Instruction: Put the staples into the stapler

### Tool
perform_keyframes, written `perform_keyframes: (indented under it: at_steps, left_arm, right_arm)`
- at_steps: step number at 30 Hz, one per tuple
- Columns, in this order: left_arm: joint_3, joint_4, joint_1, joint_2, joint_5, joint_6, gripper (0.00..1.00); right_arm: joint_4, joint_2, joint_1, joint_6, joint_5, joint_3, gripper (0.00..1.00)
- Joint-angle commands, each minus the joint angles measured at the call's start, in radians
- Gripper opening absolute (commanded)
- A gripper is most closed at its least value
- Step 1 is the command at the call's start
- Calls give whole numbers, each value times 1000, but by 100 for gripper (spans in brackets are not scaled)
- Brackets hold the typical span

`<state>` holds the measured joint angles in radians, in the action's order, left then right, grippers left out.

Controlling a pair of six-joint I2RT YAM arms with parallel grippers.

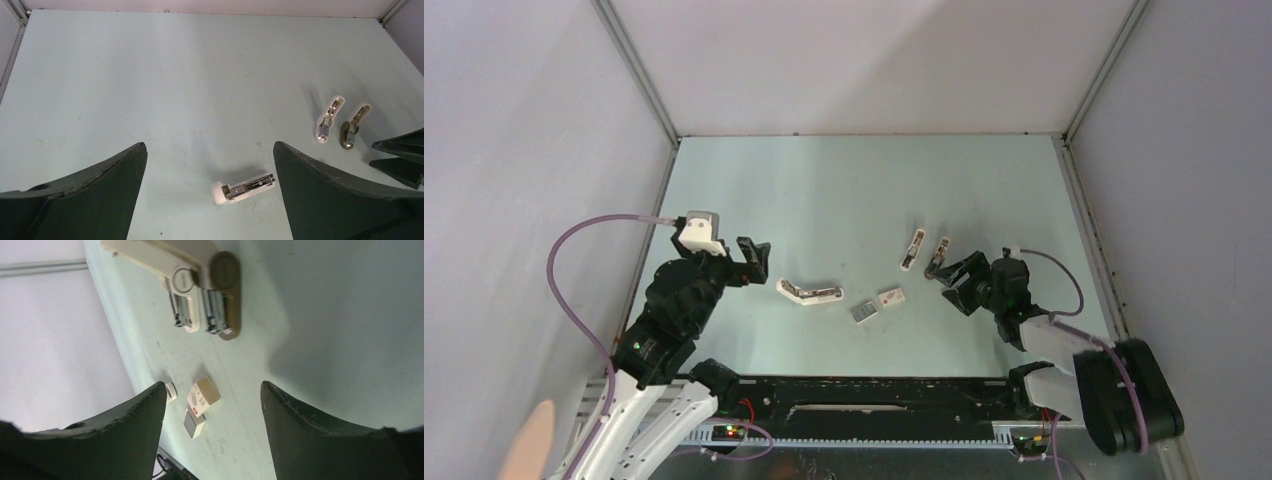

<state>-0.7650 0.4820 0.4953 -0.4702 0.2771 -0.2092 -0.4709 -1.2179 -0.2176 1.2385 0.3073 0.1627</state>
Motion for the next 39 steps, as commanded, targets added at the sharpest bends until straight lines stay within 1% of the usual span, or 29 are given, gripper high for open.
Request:
perform_keyframes:
  at_steps: [1,4,8,10,15,20,24,27,30,34,39]
  left_arm:
    - [-10,-7,-15,-15,-6,-6,100]
    - [-13,-4,-17,-21,-10,-12,100]
    - [-16,0,-18,-23,-12,-15,100]
    - [-19,4,-18,-22,-12,-15,100]
    - [-25,24,-18,-24,-16,-4,100]
    - [-22,34,-18,-17,-5,6,100]
    - [-15,32,-18,-10,8,21,100]
    - [-11,28,-18,-11,18,31,100]
    - [-10,27,-23,-12,25,47,100]
    - [-1,26,-45,-3,40,52,100]
    - [17,12,-72,25,44,34,100]
  right_arm:
    - [378,171,-78,-183,-165,123,73]
    - [506,237,-167,-299,-228,207,74]
    - [543,268,-286,-502,-256,292,76]
    - [556,260,-352,-617,-271,344,79]
    - [650,148,-486,-920,-259,530,83]
    - [719,-13,-585,-1150,-238,690,83]
    - [756,-140,-629,-1257,-196,777,83]
    - [790,-236,-650,-1300,-189,845,83]
    - [798,-327,-668,-1355,-143,902,83]
    - [754,-420,-686,-1405,-98,956,84]
    - [716,-556,-696,-1452,-90,1046,84]
